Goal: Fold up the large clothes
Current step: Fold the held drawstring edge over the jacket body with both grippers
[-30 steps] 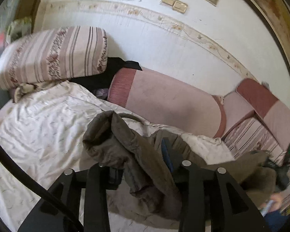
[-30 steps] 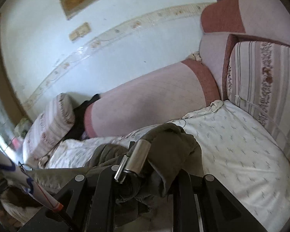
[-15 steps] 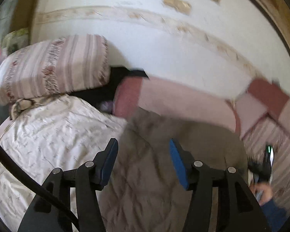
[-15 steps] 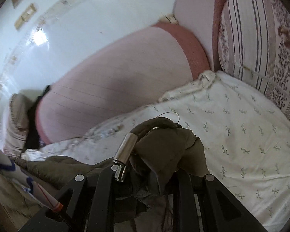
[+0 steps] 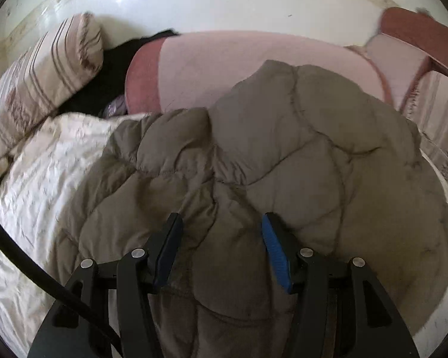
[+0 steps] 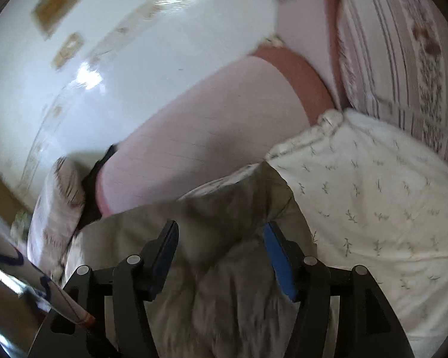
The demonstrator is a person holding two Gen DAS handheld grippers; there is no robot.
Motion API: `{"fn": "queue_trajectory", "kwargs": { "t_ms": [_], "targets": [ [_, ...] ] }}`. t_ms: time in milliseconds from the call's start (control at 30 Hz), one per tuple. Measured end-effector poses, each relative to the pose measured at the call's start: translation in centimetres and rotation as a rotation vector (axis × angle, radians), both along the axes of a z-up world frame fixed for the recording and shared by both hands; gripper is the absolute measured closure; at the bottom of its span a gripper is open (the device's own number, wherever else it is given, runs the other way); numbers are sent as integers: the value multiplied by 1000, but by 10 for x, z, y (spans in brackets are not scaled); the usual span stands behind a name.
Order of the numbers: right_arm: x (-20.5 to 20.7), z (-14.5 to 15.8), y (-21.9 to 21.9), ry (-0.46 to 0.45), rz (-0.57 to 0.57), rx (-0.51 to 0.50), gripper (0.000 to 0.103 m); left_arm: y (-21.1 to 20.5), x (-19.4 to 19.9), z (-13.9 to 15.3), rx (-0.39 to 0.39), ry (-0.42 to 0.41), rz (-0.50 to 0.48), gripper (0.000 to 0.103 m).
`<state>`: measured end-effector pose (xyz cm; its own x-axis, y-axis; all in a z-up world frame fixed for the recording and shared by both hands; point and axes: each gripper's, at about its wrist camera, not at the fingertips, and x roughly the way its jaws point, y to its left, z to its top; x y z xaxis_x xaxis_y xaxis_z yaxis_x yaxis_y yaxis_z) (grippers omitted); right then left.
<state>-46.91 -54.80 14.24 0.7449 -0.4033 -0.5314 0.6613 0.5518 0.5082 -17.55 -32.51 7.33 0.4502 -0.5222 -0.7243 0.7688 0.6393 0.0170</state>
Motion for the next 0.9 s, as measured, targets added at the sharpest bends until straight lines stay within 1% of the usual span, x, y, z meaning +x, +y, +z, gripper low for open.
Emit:
{"fn": "queue_trajectory", "kwargs": {
  "t_ms": [67,100,133,200,300,367,467,533,600,633,700,733,800,833,867,900],
  "targets": [
    [12,0,27,73,92,-85,39,-2,3,-7,7,8,-1,46],
    [18,-3,37,100,126,-112,39,-4,4,-9,15,3,-2,46],
    [31,-9,51,147,174,-152,39,-6,3,-12,24,-3,-2,46],
    [53,-27,67,241,219,-209,39,-11,1,-18,51,-27,-1,45],
    [78,-56,71,317,221,-216,38,-20,2,-26,75,-58,-2,45],
    [90,-77,63,357,220,-183,34,-23,4,-30,72,-60,12,45],
    [94,-95,45,328,171,-103,33,-33,9,-39,82,-80,38,44],
    [96,-100,40,331,157,-102,32,-39,10,-40,112,-86,58,44],
    [97,-100,41,335,140,-89,32,-35,4,-35,136,-99,78,44],
    [93,-98,42,317,125,-73,32,-28,0,-30,133,-96,86,44],
    [77,-91,49,263,96,-39,32,-5,-13,-17,89,-71,75,44],
    [71,-87,55,245,96,-29,32,11,-21,-10,59,-61,61,42],
    [57,-74,67,219,111,-19,38,41,-35,0,25,-61,72,38],
    [50,-68,72,205,109,-15,48,59,-43,4,13,-59,89,38],
    [41,-62,78,182,100,-6,53,73,-47,6,0,-53,105,38],
    [32,-57,87,159,91,6,54,84,-51,7,-12,-44,120,38]
  ]
}}
